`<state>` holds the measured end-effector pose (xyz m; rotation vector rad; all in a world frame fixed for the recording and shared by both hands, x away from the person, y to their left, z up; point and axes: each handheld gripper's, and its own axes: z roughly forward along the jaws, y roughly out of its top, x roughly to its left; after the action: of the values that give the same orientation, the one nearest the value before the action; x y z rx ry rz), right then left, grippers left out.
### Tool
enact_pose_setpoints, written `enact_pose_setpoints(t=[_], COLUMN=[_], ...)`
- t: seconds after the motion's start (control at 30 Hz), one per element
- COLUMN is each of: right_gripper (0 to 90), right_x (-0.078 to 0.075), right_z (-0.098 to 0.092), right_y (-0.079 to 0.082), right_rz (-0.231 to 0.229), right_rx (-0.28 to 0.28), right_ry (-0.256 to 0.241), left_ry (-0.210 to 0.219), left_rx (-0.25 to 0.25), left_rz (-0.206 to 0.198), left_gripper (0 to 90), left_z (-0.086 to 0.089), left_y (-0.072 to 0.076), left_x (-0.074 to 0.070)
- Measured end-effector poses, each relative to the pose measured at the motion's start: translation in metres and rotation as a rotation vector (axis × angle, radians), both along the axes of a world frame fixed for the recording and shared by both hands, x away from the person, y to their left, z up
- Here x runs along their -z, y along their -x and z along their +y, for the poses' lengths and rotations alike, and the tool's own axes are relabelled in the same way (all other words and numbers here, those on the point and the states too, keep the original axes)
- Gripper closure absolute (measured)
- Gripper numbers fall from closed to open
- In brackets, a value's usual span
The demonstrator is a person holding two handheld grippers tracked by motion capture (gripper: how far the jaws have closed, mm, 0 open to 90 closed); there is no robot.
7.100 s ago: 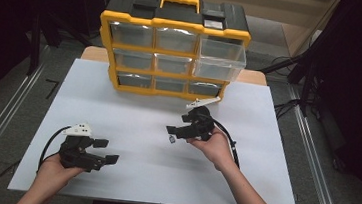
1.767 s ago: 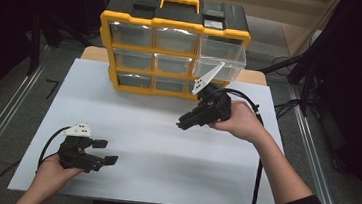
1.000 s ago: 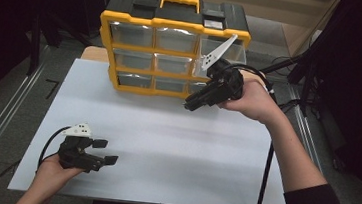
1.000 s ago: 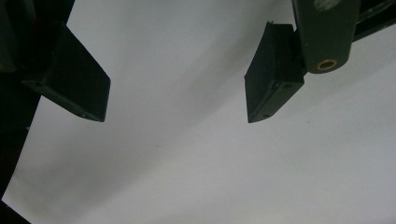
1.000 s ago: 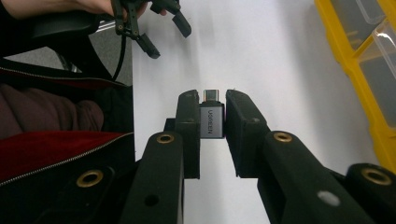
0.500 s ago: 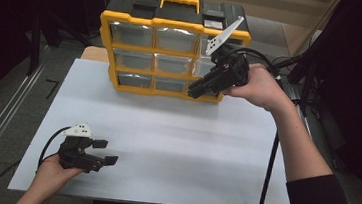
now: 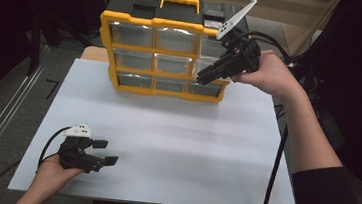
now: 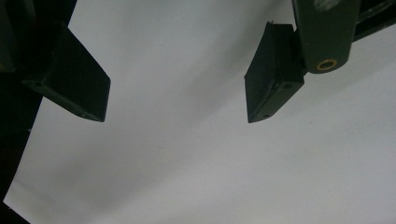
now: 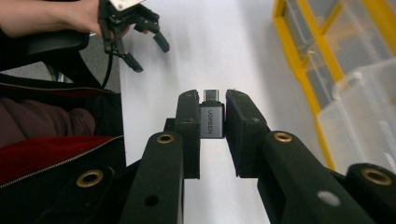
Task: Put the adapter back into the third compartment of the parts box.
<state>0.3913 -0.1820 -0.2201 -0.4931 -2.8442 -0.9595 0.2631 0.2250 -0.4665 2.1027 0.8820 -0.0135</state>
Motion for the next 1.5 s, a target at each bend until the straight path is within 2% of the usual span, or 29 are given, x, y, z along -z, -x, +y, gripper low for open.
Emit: enact_pose_setpoints(t=[0.1,0.37,0.47,0.63,0.7,0.73,0.87,0.97,1.03,1.07,1.23,1.27,1.43,1.47,1.5], right_gripper=[73.3,73.3,73.3,73.3,73.4,73.3,73.3,73.4,73.3,73.3,73.3,73.2,71.9,66.5,66.5], right_x=[-0.006,-0.015,-0.018,-0.022,-0.023,-0.024,-0.023,-0.023,-0.022,-0.021,-0.018,-0.015,-0.012,-0.01,-0.01], right_z=[-0.007,-0.02,-0.027,-0.029,-0.029,-0.029,-0.027,-0.025,-0.024,-0.024,-0.023,-0.023,-0.023,-0.023,-0.023], right_y=[-0.003,-0.011,-0.017,-0.024,-0.026,-0.029,-0.032,-0.038,-0.039,-0.042,-0.048,-0.05,-0.053,-0.053,-0.053], right_rz=[-0.006,-0.017,-0.017,-0.032,-0.039,-0.037,-0.043,-0.046,-0.038,-0.035,-0.038,-0.032,-0.046,-0.046,-0.046], right_rx=[0.013,0.062,0.099,0.171,0.182,0.211,0.241,0.307,0.319,0.347,0.395,0.421,0.451,0.466,0.466], right_ry=[-0.017,-0.019,-0.031,-0.014,-0.023,-0.032,-0.026,-0.019,-0.023,-0.024,-0.014,-0.012,-0.015,-0.016,-0.016], left_ry=[0.0,0.003,-0.002,0.001,0.001,0.004,0.005,0.006,0.002,0.005,0.002,0.003,0.0,-0.001,-0.001], left_rx=[-0.002,0.0,0.002,-0.003,-0.001,0.003,0.002,-0.001,0.002,0.001,-0.001,-0.001,0.0,0.001,0.001], left_rz=[0.001,0.002,0.003,0.004,0.003,0.002,0.001,0.003,0.003,0.002,0.003,0.003,0.004,0.004,0.004], left_gripper=[23.8,23.9,23.8,23.8,23.8,23.8,23.8,23.8,23.8,23.9,23.8,23.8,23.8,23.8,23.8], left_z=[0.0,-0.001,0.0,0.001,0.001,0.0,0.0,0.0,0.0,0.0,0.001,0.001,0.001,0.001,0.001], left_y=[0.0,0.0,-0.001,0.0,0.0,0.0,0.0,0.0,0.001,0.001,0.001,0.001,0.001,0.001,0.001], left_x=[0.0,0.0,0.0,0.0,0.0,0.0,0.0,0.0,0.0,0.0,0.0,0.0,0.0,0.0,0.0])
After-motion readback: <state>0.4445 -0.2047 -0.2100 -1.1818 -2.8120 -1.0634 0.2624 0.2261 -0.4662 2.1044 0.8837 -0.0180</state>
